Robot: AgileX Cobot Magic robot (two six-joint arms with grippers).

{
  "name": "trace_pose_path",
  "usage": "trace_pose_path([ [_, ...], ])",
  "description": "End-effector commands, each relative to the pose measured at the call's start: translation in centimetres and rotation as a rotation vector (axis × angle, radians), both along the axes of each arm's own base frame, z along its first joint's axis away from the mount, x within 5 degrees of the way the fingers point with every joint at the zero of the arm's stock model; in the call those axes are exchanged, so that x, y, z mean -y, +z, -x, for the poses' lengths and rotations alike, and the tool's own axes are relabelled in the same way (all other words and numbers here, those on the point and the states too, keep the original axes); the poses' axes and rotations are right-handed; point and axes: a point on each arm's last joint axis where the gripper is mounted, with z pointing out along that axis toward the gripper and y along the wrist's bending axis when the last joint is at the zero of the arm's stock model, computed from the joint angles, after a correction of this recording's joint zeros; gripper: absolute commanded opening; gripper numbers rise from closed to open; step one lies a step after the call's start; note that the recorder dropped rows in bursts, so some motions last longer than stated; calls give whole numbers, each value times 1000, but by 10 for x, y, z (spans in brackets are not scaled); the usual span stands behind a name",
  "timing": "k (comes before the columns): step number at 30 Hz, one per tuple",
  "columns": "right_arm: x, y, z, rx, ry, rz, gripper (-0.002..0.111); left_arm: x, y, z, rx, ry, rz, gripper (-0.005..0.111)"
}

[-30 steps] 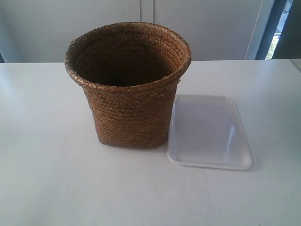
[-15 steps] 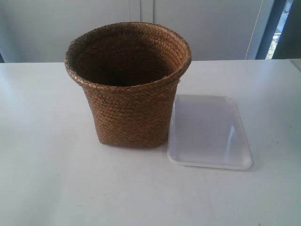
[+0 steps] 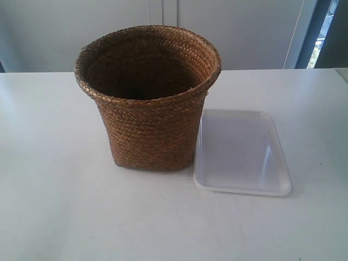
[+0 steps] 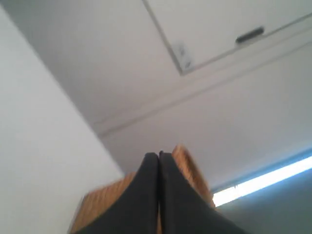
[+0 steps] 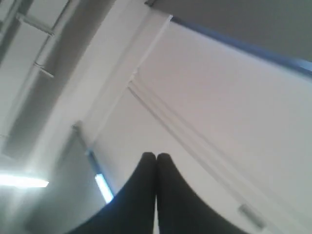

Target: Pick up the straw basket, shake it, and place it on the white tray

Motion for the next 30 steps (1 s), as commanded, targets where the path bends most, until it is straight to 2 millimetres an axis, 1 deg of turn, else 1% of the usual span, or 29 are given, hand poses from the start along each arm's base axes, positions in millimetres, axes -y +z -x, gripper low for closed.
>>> trace_pose_path([
  [1,-15,-13,-18,-223,257,14,0,27,-27,2,-286,-295,-23,0],
  [3,-17,-25,-29,-406,241,42,0,34,-35,6,-374,-382,-40,0],
  [4,-17,-31,-33,-482,256,18,0,36,-37,7,-399,-408,-45,0],
  [6,-17,-38,-37,-564,306,-45,0,36,-37,7,-401,-409,-45,0],
  [9,-16,-49,-42,-696,287,-54,0,34,-35,6,-378,-387,-43,0],
  [11,-16,-58,-45,-811,239,-4,0,36,-36,7,-390,-400,-40,0],
  [12,-17,-64,-47,-881,191,58,0,37,-37,8,-406,-417,-44,0],
  [14,-16,-70,-48,-959,145,120,0,39,-40,9,-435,-450,-61,0],
  [16,-16,-76,-48,-1022,110,175,0,35,-36,6,-388,-392,-77,0],
  [19,-16,-79,-48,-1055,46,276,0,17,-19,0,-199,-176,-180,0],
  [21,-16,-79,-48,-1059,22,316,0,9,-9,-1,-92,-72,-197,0],
  [23,-16,-68,-47,-1029,-32,389,0,8,-3,-1,-74,-57,-221,0],
  [25,-16,-49,-46,-992,-101,474,0,9,10,-2,-71,-52,-341,0],
  [26,-15,-38,-46,-976,-134,512,0,9,26,-2,-53,-41,-429,0],
  [27,-15,-28,-46,-968,-161,543,0,9,36,-3,-45,-28,-506,0],
  [28,-15,-17,-47,-973,-189,576,0,9,46,-6,-49,-26,-554,0],
  [30,-14,4,-53,-996,-240,637,0,10,72,-13,-46,-14,-635,0],
])
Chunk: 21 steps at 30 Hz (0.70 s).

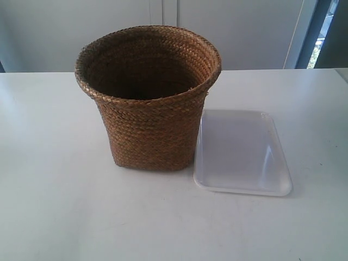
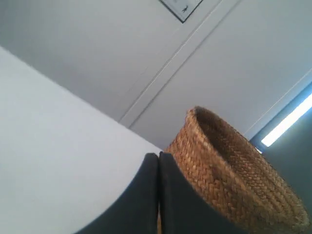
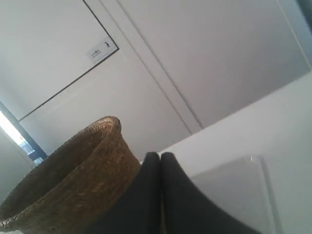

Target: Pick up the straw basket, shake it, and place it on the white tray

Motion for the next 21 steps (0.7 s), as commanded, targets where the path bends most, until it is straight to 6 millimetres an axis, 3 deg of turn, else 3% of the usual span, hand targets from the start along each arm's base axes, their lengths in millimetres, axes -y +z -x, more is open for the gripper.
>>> trace_pose_path([
  [1,2,49,-10,1,-42,198,0,0,54,-14,38,27,-203,0],
  [5,4,92,-32,-71,-72,242,0,6,95,-41,-31,-33,-238,0],
  [8,8,120,-53,-154,-112,295,0,9,122,-64,-69,-67,-370,0],
  [13,11,153,-97,-336,-137,410,0,17,158,-99,-131,-153,-451,0],
  [17,8,163,-132,-511,-70,487,0,21,174,-129,-235,-229,-568,0],
  [21,-5,162,-164,-660,104,501,0,24,187,-159,-346,-306,-643,0],
])
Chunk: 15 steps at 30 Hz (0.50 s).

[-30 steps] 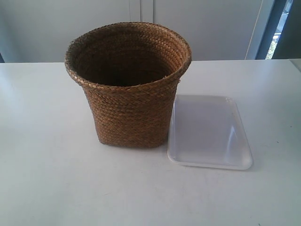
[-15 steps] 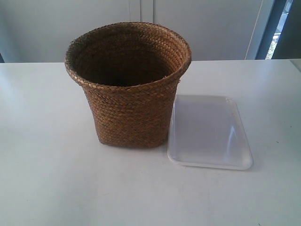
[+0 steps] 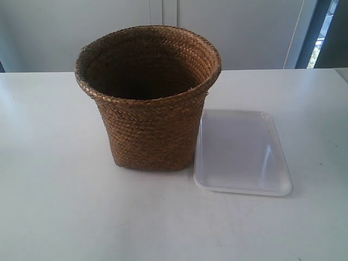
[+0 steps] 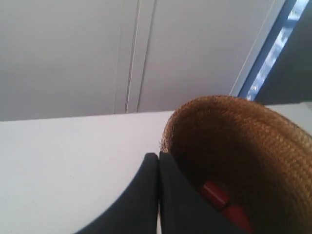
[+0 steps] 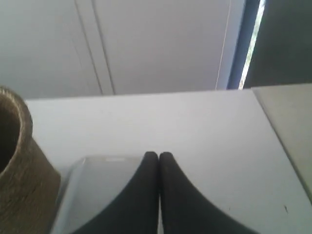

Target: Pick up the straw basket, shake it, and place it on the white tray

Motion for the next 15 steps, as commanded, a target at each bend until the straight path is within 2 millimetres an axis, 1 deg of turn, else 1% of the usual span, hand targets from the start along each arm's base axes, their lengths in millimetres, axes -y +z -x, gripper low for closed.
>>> trace_pose_path([
  [1,-14,-2,-31,-206,153,-9,0,1,8,-29,-155,-57,-84,0],
  [2,-17,-3,-39,-239,179,-17,0,0,11,-35,-181,-62,-84,0],
  [3,-19,-4,-46,-270,202,-33,0,0,8,-42,-250,-76,-75,0],
  [4,-21,-4,-53,-299,215,-52,0,-1,10,-47,-284,-85,-74,0],
  [6,-23,-4,-64,-348,226,-59,0,-4,5,-60,-400,-116,-80,0],
  [10,-26,-15,-83,-464,242,-87,0,-4,-7,-78,-597,-163,-64,0],
  [13,-29,-24,-92,-499,253,-118,1,-2,-11,-86,-639,-193,-42,1],
  [15,-31,-28,-95,-516,260,-138,6,1,-12,-88,-639,-211,-9,6],
])
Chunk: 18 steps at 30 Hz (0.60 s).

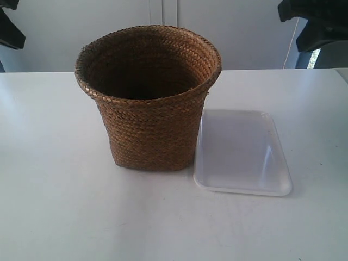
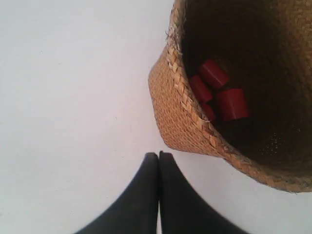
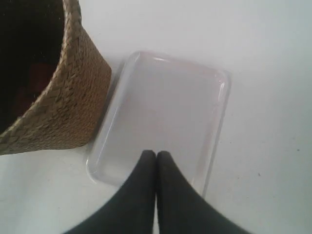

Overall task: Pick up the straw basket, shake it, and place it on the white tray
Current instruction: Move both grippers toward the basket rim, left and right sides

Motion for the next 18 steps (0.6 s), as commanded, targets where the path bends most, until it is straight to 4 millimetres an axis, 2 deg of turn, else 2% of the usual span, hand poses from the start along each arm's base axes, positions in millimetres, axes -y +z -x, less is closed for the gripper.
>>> trace_pose_path([
  [1,-4,-7,-8,-42,18,-37,10,5,-1,-4,-41,-18,76,9],
  [3,-6,-11,-11,-65,22,-61,20,5,-3,-7,-49,-19,88,18],
  [5,-10,-14,-14,-73,28,-114,36,6,-6,-10,-65,-24,104,30],
  [7,-15,-10,-17,-33,26,-178,51,9,-7,-11,-71,-42,126,43],
  [9,-17,-5,-23,41,11,-230,59,10,-7,-11,-66,-52,122,51],
  [11,-19,-2,-24,64,-2,-275,60,10,-6,-12,-49,-59,116,54],
  [18,-21,9,-32,190,-50,-376,60,8,0,-18,38,-10,124,55],
])
